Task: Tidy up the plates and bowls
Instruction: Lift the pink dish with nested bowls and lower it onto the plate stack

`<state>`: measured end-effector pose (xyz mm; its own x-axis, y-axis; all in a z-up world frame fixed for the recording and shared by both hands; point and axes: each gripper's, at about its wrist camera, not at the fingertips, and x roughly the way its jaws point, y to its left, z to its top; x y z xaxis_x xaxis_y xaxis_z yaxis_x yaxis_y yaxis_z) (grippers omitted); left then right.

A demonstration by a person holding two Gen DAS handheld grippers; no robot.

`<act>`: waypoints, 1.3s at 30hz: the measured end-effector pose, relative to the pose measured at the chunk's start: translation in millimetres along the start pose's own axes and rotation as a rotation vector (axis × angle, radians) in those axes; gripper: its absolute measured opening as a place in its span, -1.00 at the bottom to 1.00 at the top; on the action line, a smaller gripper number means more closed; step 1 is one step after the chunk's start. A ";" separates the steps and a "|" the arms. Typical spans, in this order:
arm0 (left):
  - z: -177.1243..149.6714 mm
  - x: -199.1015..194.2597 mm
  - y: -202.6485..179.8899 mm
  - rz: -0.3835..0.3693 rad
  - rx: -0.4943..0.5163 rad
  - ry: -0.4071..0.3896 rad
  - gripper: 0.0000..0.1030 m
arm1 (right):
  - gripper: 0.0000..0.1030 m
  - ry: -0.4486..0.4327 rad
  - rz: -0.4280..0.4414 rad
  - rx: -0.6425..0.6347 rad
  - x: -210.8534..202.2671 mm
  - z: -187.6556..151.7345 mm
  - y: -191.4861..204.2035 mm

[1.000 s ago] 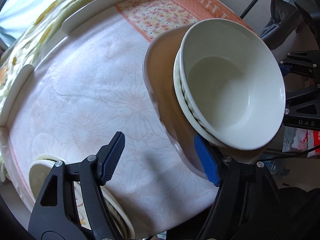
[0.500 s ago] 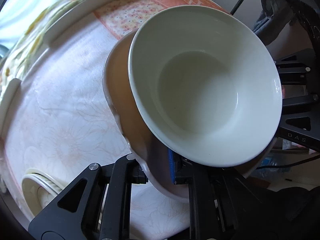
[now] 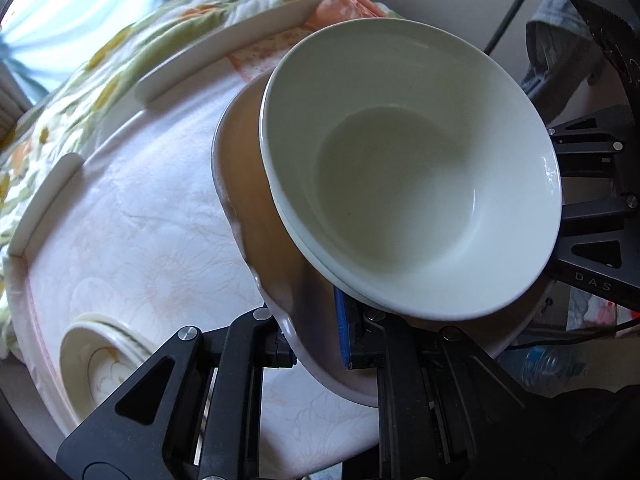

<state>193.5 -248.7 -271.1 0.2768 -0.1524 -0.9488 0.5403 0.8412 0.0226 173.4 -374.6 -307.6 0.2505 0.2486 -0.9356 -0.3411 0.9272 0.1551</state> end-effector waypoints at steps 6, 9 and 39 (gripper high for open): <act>-12.9 -36.0 23.9 0.041 -0.090 -0.042 -0.77 | -0.74 -0.033 0.006 -0.095 -23.1 20.9 25.9; -25.5 -52.9 40.5 0.056 -0.128 -0.064 -0.77 | -0.74 -0.050 0.006 -0.139 -32.4 31.9 47.6; -180.4 -41.7 208.3 0.019 -0.282 0.028 -0.77 | -0.74 -0.003 0.051 -0.186 48.1 74.1 247.5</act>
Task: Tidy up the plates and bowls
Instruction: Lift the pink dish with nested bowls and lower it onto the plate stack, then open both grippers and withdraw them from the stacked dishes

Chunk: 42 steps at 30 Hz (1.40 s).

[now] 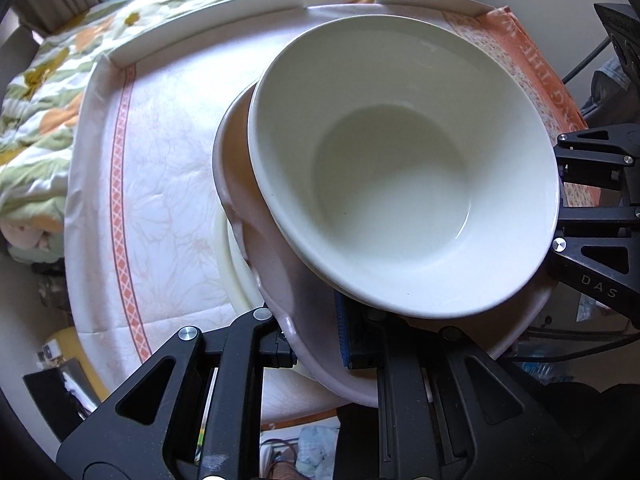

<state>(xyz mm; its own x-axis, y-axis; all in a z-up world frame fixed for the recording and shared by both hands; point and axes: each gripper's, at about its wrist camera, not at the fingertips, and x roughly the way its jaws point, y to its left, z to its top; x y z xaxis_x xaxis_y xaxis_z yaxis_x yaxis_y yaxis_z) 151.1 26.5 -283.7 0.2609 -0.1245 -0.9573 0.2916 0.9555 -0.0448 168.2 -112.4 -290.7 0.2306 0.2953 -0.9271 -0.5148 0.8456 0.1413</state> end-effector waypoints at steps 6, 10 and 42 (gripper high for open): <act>-0.5 0.5 2.5 -0.001 0.016 -0.019 -0.77 | -0.74 -0.010 -0.016 0.032 4.1 0.6 2.1; -0.5 -0.7 0.8 0.017 0.035 -0.031 -0.77 | -0.74 -0.014 -0.021 0.056 5.6 -2.5 3.8; -13.9 -91.5 -6.2 0.128 0.044 -0.149 -0.59 | -0.74 -0.136 -0.081 0.177 -76.3 -24.2 5.9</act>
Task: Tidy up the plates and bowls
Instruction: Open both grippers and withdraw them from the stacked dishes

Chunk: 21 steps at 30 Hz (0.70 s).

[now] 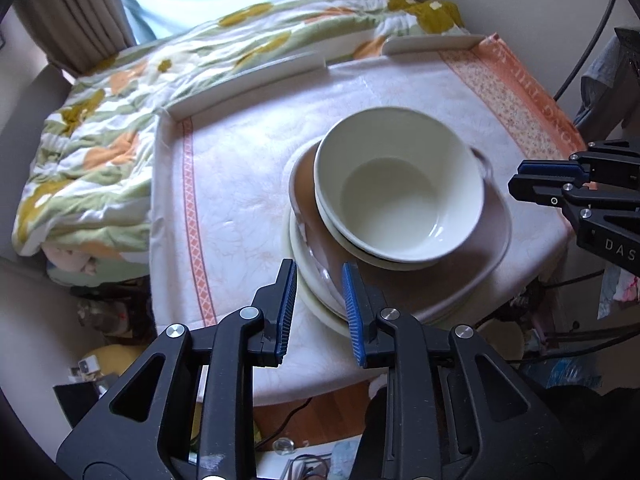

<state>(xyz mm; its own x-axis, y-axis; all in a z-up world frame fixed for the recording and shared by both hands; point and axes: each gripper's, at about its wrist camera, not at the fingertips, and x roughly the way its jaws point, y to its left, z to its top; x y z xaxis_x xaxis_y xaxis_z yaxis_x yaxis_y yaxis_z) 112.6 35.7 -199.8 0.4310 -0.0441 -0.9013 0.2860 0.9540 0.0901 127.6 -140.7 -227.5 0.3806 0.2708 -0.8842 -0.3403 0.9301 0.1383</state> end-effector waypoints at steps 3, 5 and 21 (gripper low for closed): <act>-2.8 -35.1 -3.7 -0.010 -0.039 -0.074 -0.58 | -0.74 -0.061 0.018 0.020 -28.7 -3.7 -1.7; 0.1 -67.5 -8.5 -0.005 -0.069 -0.151 -0.53 | -0.74 -0.108 0.028 0.030 -51.8 -4.7 -2.8; 7.7 -234.8 -39.6 0.097 -0.240 -0.680 0.99 | 0.99 -0.609 -0.141 0.104 -240.0 -19.1 -21.9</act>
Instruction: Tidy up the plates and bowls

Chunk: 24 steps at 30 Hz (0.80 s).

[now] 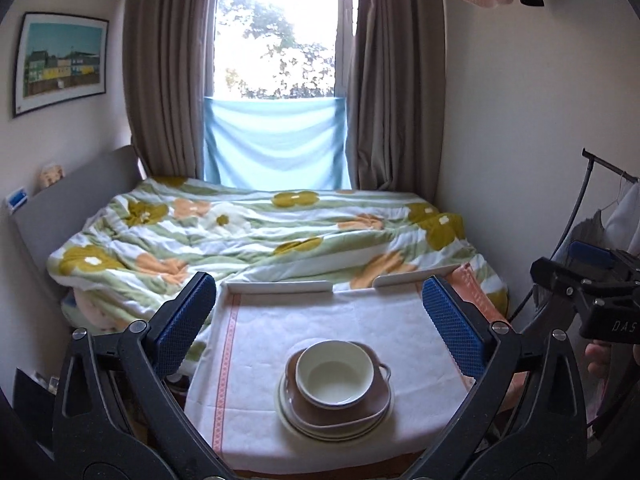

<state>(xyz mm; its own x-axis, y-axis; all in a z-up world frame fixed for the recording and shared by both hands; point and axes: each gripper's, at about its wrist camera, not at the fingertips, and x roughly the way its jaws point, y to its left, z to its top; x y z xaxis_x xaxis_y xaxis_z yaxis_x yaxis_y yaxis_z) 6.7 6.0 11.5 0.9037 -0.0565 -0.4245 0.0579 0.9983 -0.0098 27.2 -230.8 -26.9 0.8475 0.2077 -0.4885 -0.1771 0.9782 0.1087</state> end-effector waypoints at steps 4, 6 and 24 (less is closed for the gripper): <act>-5.6 -1.5 -6.1 0.021 -0.008 0.000 0.99 | 0.99 -0.048 -0.059 -0.002 -8.8 -0.3 -4.5; -6.1 -0.8 -7.3 0.027 -0.009 0.000 0.99 | 0.99 -0.054 -0.072 0.004 -9.9 -1.1 -5.8; -2.4 -3.8 -21.8 0.066 0.005 -0.035 1.00 | 0.99 -0.068 -0.103 0.003 -10.7 2.4 -15.9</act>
<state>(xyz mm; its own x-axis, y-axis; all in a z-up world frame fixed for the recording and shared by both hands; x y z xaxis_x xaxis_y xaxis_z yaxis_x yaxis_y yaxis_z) 0.9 -15.5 11.2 0.9199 0.0088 -0.3920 -0.0001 0.9998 0.0220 22.2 -248.6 -21.4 0.8931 0.1054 -0.4372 -0.0863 0.9942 0.0634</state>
